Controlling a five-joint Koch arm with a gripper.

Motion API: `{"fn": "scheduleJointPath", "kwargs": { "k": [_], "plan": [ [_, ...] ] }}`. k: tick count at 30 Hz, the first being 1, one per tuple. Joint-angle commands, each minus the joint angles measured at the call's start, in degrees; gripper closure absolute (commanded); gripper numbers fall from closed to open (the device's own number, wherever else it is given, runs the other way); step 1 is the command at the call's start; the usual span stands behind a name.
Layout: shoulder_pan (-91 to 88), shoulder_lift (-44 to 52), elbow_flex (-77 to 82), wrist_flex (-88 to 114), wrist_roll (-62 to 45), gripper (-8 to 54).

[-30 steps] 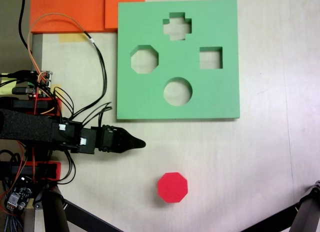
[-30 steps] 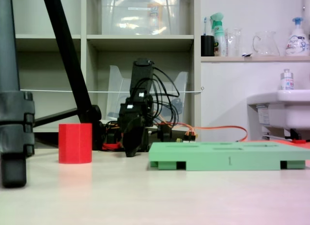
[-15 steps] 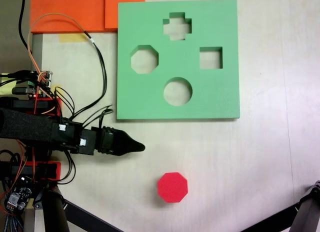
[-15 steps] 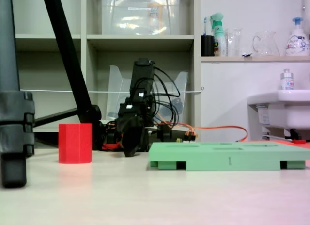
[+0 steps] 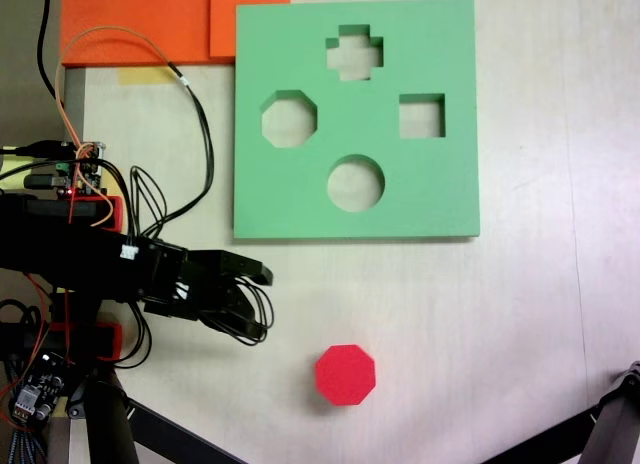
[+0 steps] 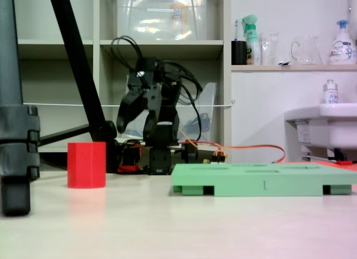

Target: Put the octagonal pillar block into the corresponding hole

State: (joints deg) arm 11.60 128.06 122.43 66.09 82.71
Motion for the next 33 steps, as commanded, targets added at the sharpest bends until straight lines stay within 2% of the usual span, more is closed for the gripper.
{"fn": "scheduleJointPath", "kwargs": {
  "k": [1,3,4,5,7,10,13,21,33],
  "plan": [
    [1.41,-0.7,-8.09,7.91,1.05,19.9],
    [4.83,-7.03,-17.67,13.71,-1.14,20.6],
    [5.27,-11.95,-23.99,19.25,-2.81,17.8],
    [5.54,-18.11,-31.55,25.75,-3.16,10.3],
    [6.15,-26.98,-42.89,34.8,-3.78,0.9],
    [8.79,-31.11,-45.09,32.87,-5.45,0.1],
    [9.32,-37.18,-49.22,32.87,-5.63,-5.9],
    [10.63,-50.1,-57.57,32.52,-14.68,-6.7],
    [10.72,-55.28,-58.01,26.02,-16.26,-6.6]
  ]
}}
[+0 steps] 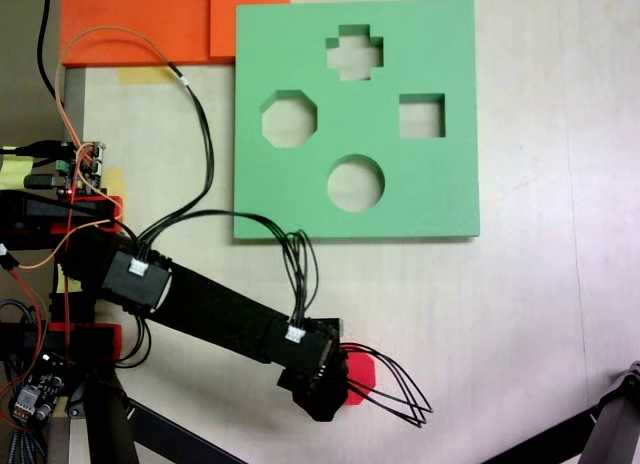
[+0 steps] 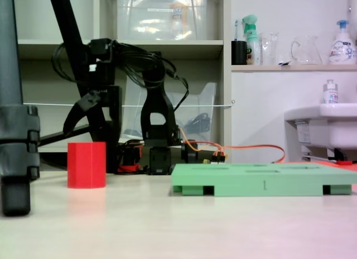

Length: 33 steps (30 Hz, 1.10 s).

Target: Put the octagonal pillar block into the corresponding hole

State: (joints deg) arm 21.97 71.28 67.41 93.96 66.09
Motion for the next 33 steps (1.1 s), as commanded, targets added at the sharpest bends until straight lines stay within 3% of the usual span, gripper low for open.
{"fn": "scheduleJointPath", "kwargs": {
  "k": [1,21,26,33],
  "plan": [
    [0.44,1.49,-2.99,-2.64,0.44,-6.6],
    [-0.26,-9.05,-6.42,-5.89,0.53,-5.8],
    [-0.18,-10.28,-5.98,-3.25,3.69,14.3],
    [0.18,-11.07,-5.8,2.81,9.32,16.2]
  ]
}}
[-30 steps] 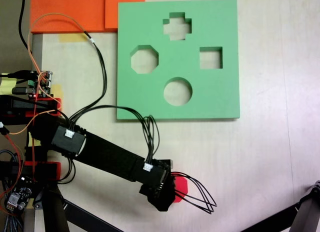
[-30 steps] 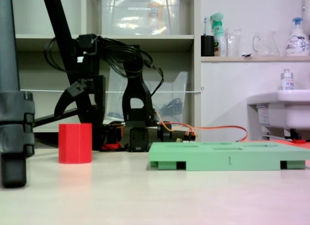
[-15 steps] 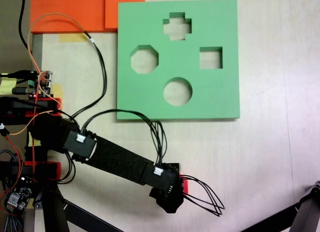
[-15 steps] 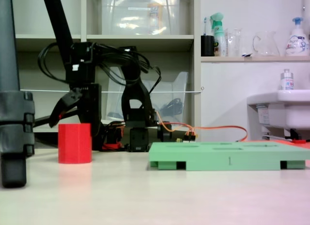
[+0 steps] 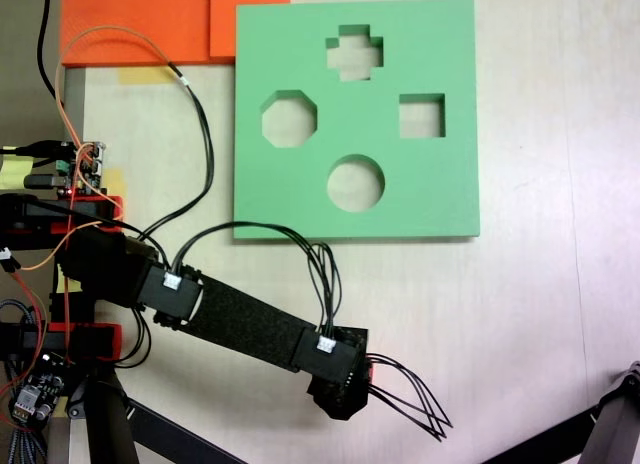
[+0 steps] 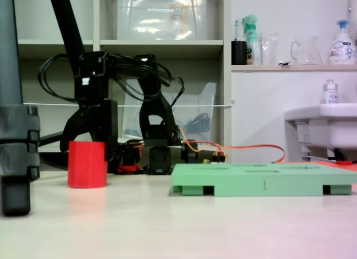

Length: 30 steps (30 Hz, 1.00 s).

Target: Put the octagonal pillar block into the corresponding hole

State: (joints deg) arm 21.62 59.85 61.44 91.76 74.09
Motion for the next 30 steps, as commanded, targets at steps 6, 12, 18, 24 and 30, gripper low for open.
{"fn": "scheduleJointPath", "kwargs": {
  "k": [6,12,18,24,30],
  "plan": [
    [1.05,-0.09,0.35,8.61,1.32,27.9],
    [-0.09,9.93,1.67,9.93,1.49,29.6],
    [-8.44,21.01,1.67,12.22,10.02,29.6],
    [-30.67,26.63,1.41,12.92,27.42,29.6],
    [-51.15,21.36,-5.36,12.13,41.84,29.6]
  ]
}}
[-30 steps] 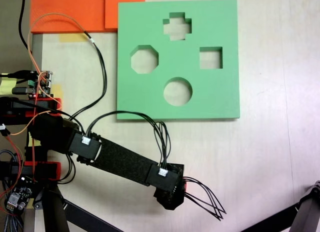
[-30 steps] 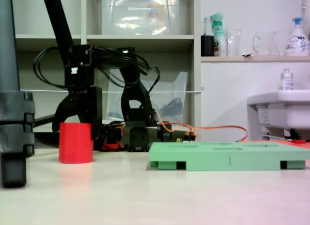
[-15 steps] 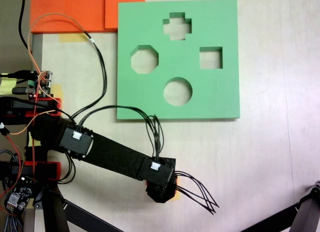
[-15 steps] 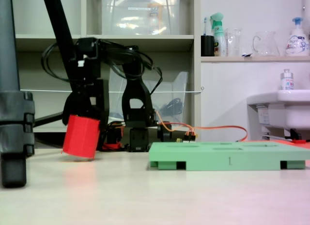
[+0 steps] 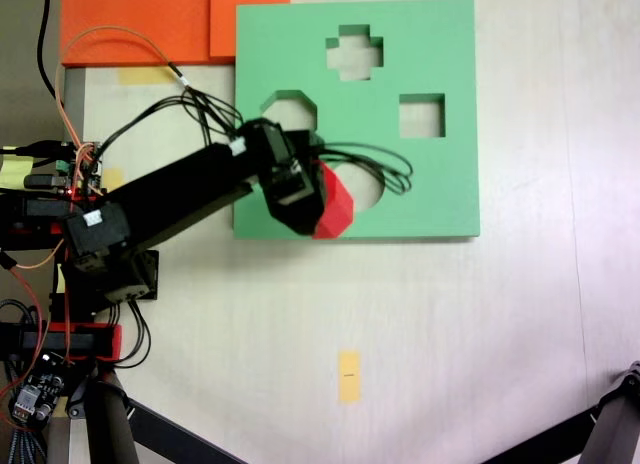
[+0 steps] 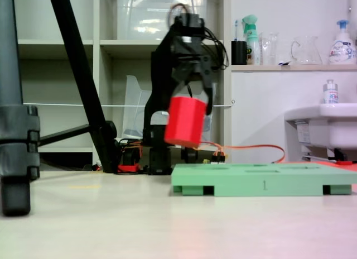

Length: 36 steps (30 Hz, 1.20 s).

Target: Put the octagonal pillar block into the corresponding hole

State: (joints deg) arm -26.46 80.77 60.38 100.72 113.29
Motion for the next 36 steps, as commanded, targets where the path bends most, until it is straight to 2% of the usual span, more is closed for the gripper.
{"fn": "scheduleJointPath", "kwargs": {
  "k": [1,5,13,36],
  "plan": [
    [-5.71,-0.62,-5.71,3.08,4.57,29.6],
    [-11.6,-3.6,-7.82,1.93,9.14,29.6],
    [-19.42,-6.24,-7.82,1.85,9.14,29.5],
    [-25.66,-12.13,-7.56,2.2,9.67,29.5]
  ]
}}
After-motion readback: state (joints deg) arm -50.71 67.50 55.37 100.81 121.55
